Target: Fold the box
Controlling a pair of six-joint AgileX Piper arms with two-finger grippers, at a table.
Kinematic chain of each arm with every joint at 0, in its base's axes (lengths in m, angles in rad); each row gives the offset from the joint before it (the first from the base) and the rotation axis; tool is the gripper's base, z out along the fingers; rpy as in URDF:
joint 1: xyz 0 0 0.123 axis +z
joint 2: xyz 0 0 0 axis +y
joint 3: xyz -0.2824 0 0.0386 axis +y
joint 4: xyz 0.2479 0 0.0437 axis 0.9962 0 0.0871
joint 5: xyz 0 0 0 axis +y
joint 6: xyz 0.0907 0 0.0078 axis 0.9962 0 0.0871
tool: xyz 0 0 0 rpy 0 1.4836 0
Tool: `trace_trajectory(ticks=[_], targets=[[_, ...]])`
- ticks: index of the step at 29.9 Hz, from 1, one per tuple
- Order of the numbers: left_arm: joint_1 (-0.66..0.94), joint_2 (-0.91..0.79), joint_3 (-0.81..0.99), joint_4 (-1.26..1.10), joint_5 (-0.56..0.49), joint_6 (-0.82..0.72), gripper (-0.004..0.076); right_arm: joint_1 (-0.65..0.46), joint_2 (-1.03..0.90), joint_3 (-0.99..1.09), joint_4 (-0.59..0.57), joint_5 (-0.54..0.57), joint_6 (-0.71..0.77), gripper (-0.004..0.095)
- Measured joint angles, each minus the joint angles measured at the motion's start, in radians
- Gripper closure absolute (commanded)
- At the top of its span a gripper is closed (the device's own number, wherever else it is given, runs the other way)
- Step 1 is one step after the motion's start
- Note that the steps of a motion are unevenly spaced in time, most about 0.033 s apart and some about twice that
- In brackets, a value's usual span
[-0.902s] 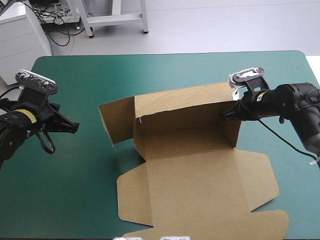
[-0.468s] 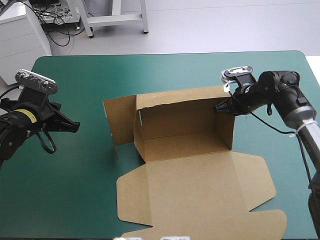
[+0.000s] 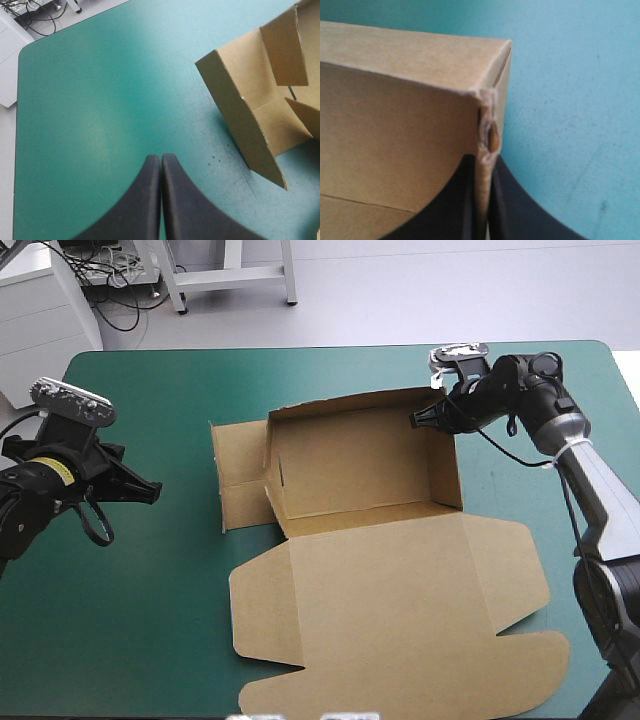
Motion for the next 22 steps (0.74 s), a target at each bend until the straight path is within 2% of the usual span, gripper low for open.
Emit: trace_trajectory(ticks=[2, 4, 8, 11, 18, 22], targets=[[0.000, 0.000, 0.000, 0.000, -0.007, 0.000, 0.0733, 0.000, 0.007, 0.000, 0.001, -0.016, -0.008, 0.0836], [0.000, 0.000, 0.000, 0.000, -0.011, 0.000, 0.0733, 0.000, 0.016, 0.000, 0.001, -0.036, -0.016, 0.0718], [0.000, 0.000, 0.000, -0.001, -0.014, 0.000, 0.0733, 0.001, 0.045, 0.010, -0.002, 0.003, -0.025, 0.0357], [0.000, 0.000, 0.000, -0.003, -0.016, 0.000, 0.0733, 0.005, 0.064, 0.021, -0.009, 0.044, -0.037, 0.0210], [0.000, 0.000, 0.000, -0.003, -0.021, 0.000, 0.0733, 0.005, 0.065, -0.046, -0.015, 0.093, -0.044, 0.0195], [0.000, 0.000, 0.000, -0.003, -0.024, -0.001, 0.0733, 0.005, 0.065, -0.136, -0.015, 0.163, -0.044, 0.0195]])
